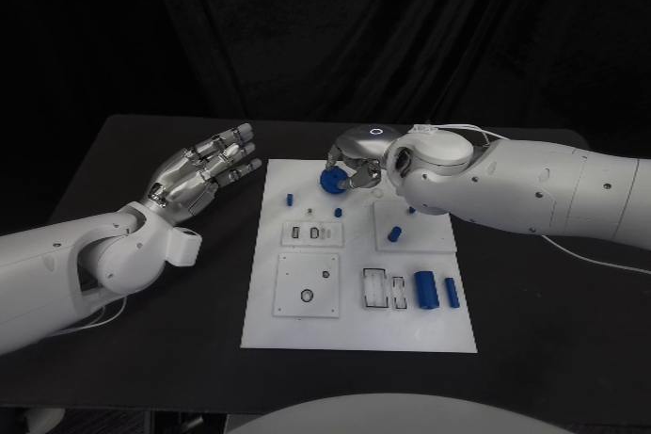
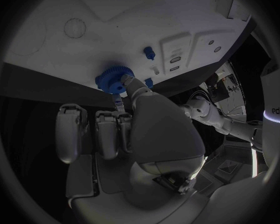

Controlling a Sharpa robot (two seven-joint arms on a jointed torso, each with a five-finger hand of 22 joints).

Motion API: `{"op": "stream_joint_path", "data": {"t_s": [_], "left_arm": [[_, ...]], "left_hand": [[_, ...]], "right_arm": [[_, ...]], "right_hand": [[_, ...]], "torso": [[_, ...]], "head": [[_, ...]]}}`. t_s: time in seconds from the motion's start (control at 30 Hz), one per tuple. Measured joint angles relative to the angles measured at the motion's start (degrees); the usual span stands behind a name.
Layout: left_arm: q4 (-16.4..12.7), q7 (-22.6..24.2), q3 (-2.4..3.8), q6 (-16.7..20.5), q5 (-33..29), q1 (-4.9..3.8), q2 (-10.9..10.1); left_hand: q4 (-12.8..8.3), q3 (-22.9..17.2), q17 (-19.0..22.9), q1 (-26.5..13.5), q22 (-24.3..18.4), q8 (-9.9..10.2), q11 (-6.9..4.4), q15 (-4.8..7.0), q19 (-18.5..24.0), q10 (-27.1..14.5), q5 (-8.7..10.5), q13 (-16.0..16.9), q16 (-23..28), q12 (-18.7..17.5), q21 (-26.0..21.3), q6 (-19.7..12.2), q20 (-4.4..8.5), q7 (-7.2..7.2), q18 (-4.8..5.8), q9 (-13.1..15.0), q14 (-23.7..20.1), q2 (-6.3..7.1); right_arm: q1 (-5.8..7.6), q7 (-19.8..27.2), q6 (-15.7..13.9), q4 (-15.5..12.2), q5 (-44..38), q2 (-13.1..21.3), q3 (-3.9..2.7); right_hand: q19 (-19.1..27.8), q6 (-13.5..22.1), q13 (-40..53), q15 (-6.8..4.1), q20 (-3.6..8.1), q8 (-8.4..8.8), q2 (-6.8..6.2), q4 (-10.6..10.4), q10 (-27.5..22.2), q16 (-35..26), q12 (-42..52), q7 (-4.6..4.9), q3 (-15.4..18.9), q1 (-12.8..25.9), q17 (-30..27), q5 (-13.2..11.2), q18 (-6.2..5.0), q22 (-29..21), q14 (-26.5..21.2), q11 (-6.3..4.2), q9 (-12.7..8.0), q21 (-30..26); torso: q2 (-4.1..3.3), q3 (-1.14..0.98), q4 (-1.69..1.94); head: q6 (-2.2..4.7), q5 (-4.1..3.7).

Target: Assemble the parts on the task board

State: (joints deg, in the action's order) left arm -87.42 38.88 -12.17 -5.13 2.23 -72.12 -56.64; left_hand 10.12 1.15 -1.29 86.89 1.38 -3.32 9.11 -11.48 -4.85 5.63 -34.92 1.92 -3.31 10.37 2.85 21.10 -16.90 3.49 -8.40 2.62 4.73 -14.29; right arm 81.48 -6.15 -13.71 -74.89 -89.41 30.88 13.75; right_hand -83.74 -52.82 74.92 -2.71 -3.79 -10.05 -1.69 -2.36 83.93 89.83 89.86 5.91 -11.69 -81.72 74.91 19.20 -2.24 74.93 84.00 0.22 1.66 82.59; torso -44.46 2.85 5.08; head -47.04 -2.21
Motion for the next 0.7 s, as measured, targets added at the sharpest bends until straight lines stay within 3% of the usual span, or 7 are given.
{"op": "stream_joint_path", "data": {"t_s": [0.1, 0.57, 0.6, 0.7], "left_arm": [[0.1, 0.0, 0.00, 0.0, 0.0, 0.00, 0.1], [0.4, 0.0, 0.00, -0.3, 0.0, 0.04, 0.2], [0.4, 0.0, 0.00, -0.3, 0.0, 0.05, 0.2], [0.5, 0.0, 0.00, -0.3, 0.0, 0.06, 0.2]], "left_hand": [[0.0, 0.0, 0.0, 0.0, 0.0, 0.0, 0.00, 0.00, 0.0, 0.0, 0.00, 0.0, 0.0, 0.0, 0.0, 0.0, 0.00, 0.00, 0.00, 0.0, 0.0, 0.00], [-0.2, -0.2, 0.0, 0.0, 0.0, 0.0, 0.00, 0.01, 0.0, 0.0, 0.00, 0.0, 0.0, 0.0, 0.0, -0.2, 0.00, 0.21, 0.00, 0.0, 0.0, 0.00], [-0.2, -0.2, 0.0, 0.0, 0.0, 0.0, 0.00, 0.00, 0.0, 0.0, 0.00, 0.0, 0.0, 0.0, 0.0, -0.2, 0.00, 0.21, -0.01, 0.0, 0.0, 0.00], [-0.2, -0.2, 0.0, 0.0, 0.0, 0.0, 0.00, 0.01, 0.0, 0.0, 0.00, 0.0, 0.0, 0.0, 0.0, -0.2, 0.00, 0.21, 0.00, 0.0, 0.0, 0.00]], "right_arm": [[-0.04, 0.2, 0.0, 0.3, 0.0, -0.4, -0.05], [-0.19, 1.0, 0.0, 0.4, 0.0, -0.8, -0.07], [-0.20, 1.0, 0.0, 0.3, 0.0, -0.8, -0.06], [-0.30, 1.0, 0.2, 0.2, 0.0, -0.7, 0.01]], "right_hand": [[0.0, 0.4, 0.0, 0.00, 0.00, -0.55, 0.00, 0.0, 0.0, 0.0, 0.0, -0.44, 0.0, 0.0, 0.0, 0.0, 0.00, 0.0, 0.0, 0.00, 0.0, -0.1], [0.0, 1.0, 0.0, 0.00, 0.00, -1.38, -0.22, -0.2, 0.0, 0.0, 0.0, -0.31, -0.2, 0.2, 0.0, 0.0, 0.00, 0.0, 0.0, 0.00, 0.0, -0.3], [0.0, 1.0, 0.0, 0.00, 0.00, -2.24, -0.22, -0.2, 0.0, 0.0, 0.0, -0.26, -0.2, 0.2, 0.0, -0.2, 0.00, 0.0, 0.0, 0.00, 0.0, -0.3], [0.0, 1.1, 0.0, 0.00, 0.00, -2.70, -0.23, -0.2, 0.0, 0.0, 0.0, -0.22, -0.2, 0.2, 0.0, -0.4, 0.00, 0.0, 0.0, 0.00, 0.0, -0.6]], "torso": [[-0.01, 0.01, 0.00], [0.05, -0.01, -0.10], [0.05, -0.01, -0.12], [0.06, -0.01, -0.13]], "head": [[-0.10, -0.10], [-0.08, 0.07], [-0.08, 0.09], [-0.13, 0.13]]}}
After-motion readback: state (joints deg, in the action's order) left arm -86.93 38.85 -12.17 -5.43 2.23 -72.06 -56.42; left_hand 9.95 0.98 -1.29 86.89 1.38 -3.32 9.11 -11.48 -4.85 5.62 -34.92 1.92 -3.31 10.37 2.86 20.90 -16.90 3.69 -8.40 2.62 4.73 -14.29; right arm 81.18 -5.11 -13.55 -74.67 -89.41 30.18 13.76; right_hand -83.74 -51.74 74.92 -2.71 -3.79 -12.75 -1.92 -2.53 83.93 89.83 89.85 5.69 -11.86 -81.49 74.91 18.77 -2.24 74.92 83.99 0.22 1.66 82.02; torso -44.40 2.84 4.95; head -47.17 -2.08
